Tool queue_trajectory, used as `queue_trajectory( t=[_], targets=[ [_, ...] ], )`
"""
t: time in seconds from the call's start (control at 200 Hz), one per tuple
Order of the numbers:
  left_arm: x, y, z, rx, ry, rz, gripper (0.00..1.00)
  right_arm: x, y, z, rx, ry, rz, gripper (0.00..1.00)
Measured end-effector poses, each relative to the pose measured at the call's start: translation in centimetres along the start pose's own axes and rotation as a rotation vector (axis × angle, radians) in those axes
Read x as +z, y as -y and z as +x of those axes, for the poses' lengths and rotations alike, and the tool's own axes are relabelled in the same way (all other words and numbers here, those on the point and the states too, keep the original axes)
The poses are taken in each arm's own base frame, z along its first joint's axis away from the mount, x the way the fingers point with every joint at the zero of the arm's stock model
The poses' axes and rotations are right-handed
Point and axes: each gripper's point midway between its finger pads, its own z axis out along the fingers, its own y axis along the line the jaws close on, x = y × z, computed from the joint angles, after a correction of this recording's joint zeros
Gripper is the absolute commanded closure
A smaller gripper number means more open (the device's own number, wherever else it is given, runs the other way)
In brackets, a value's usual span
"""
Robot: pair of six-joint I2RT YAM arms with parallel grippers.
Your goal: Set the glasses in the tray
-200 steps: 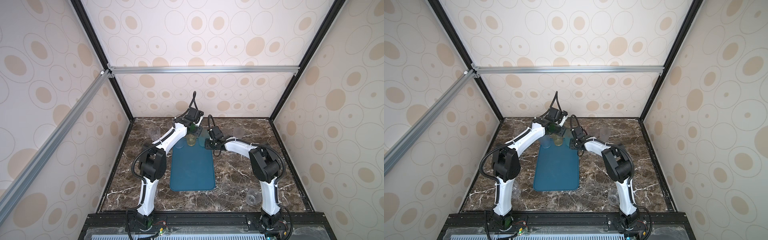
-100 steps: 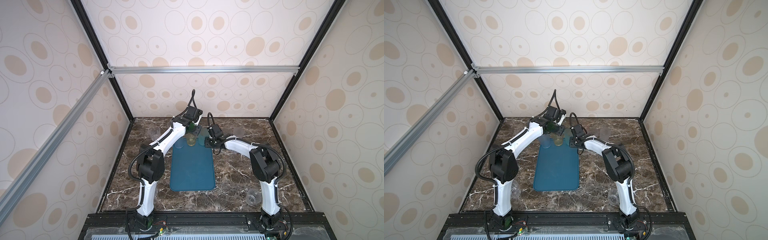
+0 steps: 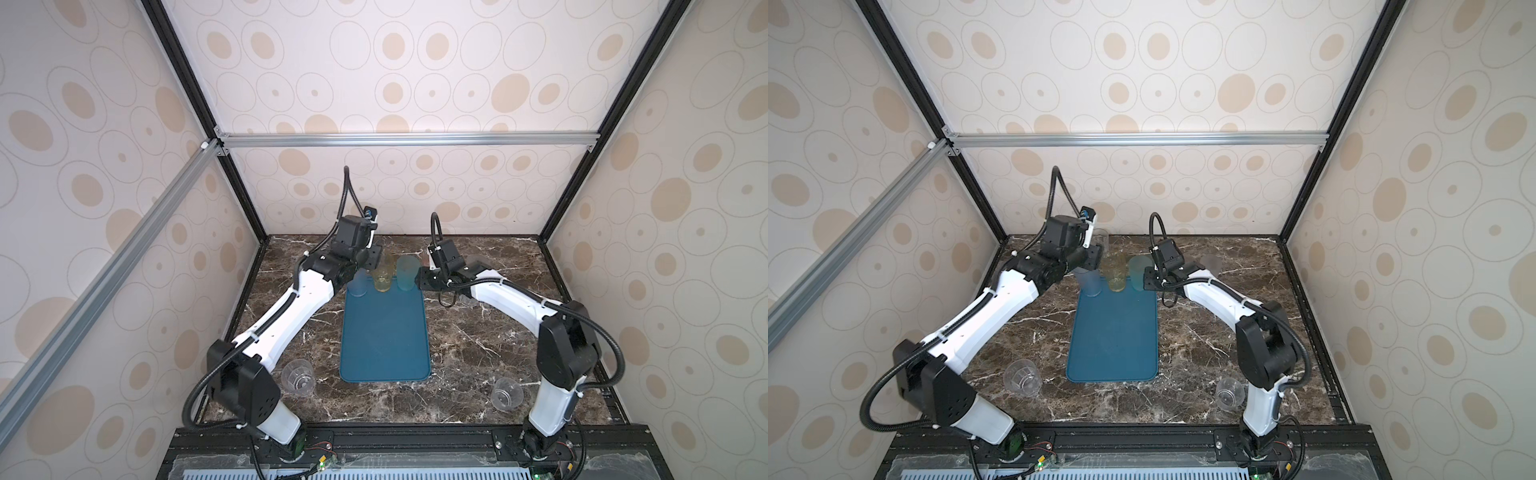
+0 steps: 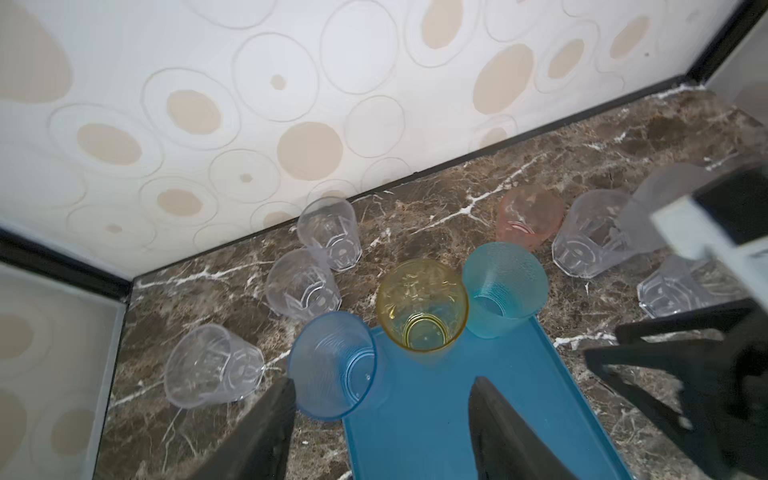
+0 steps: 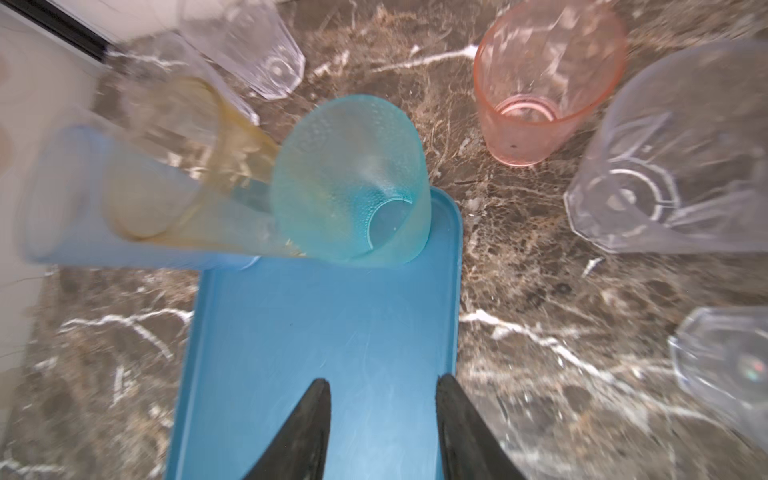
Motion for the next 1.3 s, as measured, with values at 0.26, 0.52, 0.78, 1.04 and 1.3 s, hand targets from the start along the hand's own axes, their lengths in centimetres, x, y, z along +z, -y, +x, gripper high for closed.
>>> queue_trajectory(
  t=[0.26, 0.52, 0.78, 1.04, 1.3],
  targets=[
    [-5.0, -5.3, 2.3, -0.118, 0.152, -0.156, 0.21, -5.4, 0.2, -0.3, 0.012, 0.029, -0.007, 0.55],
    [-6.6, -7.3, 4.9, -0.206, 0.15, -0.171, 0.29, -6.6, 2.4, 1.8, 0.034, -0.03, 0.057, 0.55],
    [-4.9, -5.1, 11.6, -0.358, 0.027, -0.033, 0.41, -5.4, 2.9, 4.4, 0.119, -0.109, 0.041, 0.56],
    [-1.2, -2.3, 18.3, -0.562, -0.089, 0.087, 0.53, -3.4, 2.3, 5.4, 0.18, -0.152, 0.007, 0.57],
    [3.2, -1.6, 19.5, -0.675, -0.081, 0.142, 0.62, -3.2, 1.9, 5.1, 0.188, -0.139, -0.006, 0.57]
  ],
)
